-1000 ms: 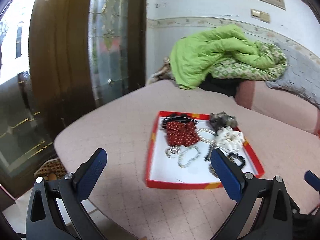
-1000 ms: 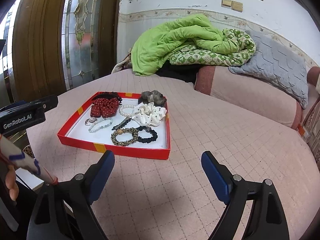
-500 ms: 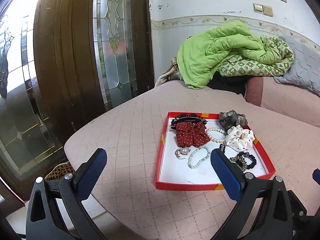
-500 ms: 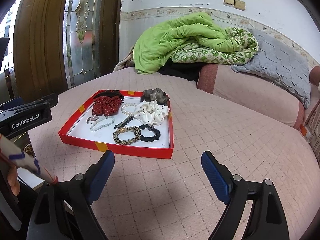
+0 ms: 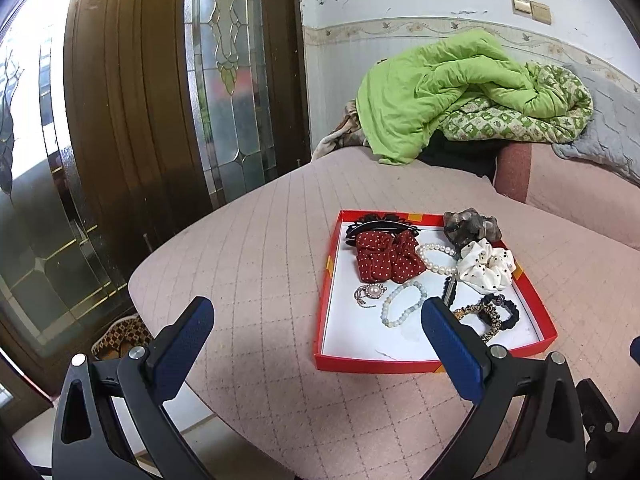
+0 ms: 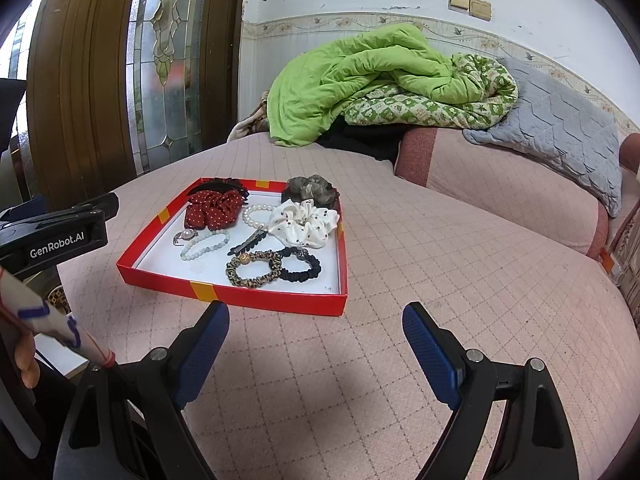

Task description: Organize jewelry

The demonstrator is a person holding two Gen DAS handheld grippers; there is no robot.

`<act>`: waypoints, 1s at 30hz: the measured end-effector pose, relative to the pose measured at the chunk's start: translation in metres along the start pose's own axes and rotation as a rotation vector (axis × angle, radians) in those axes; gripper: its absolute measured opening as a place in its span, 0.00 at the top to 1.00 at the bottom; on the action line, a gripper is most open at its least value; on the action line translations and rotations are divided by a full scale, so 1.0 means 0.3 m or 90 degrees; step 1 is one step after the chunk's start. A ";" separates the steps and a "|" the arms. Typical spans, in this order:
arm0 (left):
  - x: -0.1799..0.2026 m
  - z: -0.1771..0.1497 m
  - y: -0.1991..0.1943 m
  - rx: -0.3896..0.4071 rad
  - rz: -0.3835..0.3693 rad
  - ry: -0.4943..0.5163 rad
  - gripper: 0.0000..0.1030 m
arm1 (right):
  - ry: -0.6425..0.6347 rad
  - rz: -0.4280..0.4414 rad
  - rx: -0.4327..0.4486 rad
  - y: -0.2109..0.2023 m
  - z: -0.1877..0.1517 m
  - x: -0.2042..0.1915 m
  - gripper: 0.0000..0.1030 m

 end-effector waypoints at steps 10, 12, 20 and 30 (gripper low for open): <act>-0.016 0.004 0.016 -0.011 0.002 -0.013 0.00 | -0.002 0.000 -0.002 0.006 -0.007 -0.003 0.11; -0.016 0.005 0.015 -0.010 0.001 -0.012 0.00 | -0.003 0.000 -0.003 0.006 -0.012 -0.004 0.11; -0.012 0.007 0.019 -0.006 0.003 -0.009 0.00 | -0.004 -0.001 -0.003 0.006 -0.011 -0.004 0.11; 0.052 -0.004 0.017 -0.021 0.008 0.051 0.00 | 0.022 0.006 -0.006 -0.006 -0.018 0.039 0.11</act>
Point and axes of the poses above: each gripper's, at about its wrist camera, not at the fingertips, and y roughly the way its jaws point, x to its right, z to its top, the point moved 3 cm from there along y, roughly the way its jaws point, and after that the axes turned 7 degrees about z, right-handed, at the moved point
